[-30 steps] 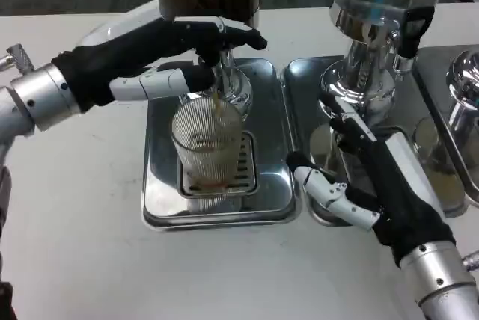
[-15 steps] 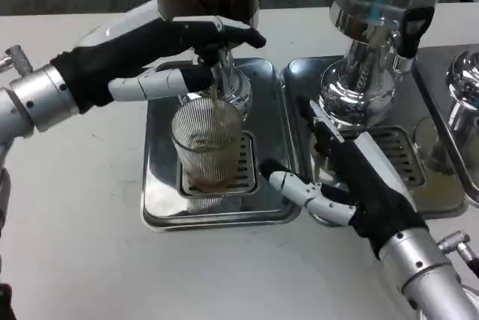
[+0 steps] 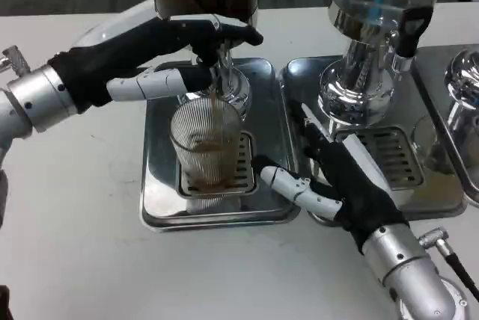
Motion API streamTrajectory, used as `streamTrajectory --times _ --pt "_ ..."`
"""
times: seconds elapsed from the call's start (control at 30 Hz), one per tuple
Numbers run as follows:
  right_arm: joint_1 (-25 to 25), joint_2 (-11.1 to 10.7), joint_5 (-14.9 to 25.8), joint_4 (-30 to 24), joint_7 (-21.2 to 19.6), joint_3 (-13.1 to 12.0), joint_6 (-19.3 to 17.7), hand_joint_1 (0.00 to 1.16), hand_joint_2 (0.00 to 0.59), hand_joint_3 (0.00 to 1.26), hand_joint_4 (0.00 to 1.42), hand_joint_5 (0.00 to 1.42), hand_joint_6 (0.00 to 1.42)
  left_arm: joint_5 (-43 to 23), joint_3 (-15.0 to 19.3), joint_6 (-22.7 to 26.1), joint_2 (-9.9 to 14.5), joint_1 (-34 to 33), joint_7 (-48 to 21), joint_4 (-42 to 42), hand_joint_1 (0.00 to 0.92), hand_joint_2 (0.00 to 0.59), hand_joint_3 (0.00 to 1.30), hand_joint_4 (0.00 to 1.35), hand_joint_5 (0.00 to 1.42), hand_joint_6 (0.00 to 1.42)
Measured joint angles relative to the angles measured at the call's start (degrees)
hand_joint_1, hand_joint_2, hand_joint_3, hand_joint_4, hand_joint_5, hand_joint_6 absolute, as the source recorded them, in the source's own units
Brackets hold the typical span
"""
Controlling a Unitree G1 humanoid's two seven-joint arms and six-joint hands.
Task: Grasp the cup under the faucet to collect the drink, then remove the cup.
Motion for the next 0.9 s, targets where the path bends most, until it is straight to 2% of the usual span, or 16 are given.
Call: streamTrajectory --times 0.37,0.53,0.9 --pt "-3.38 0.88 0.34 5.54 -1.22 0.37 -2.11 0.49 0.217 0.0 0.0 0.0 0.06 0.87 -0.61 -1.06 0.49 0.03 1.33 0.0 0.0 0.077 0.27 0.14 0.13 0.15" --pt "-5.8 2.16 0.41 8.9 -1.66 0.71 -2.9 0.49 0.217 0.0 0.0 0.0 0.06 0.87 -0.98 -1.27 0.59 0.07 1.69 0.0 0.0 0.077 0.27 0.14 0.13 0.15" --pt "-8.77 2.67 0.6 12.23 -2.24 0.66 -4.07 0.49 0.22 0.0 0.0 0.0 0.06 0.78 -1.13 -1.39 0.93 0.12 1.89 -0.02 0.0 0.077 0.28 0.14 0.13 0.15"
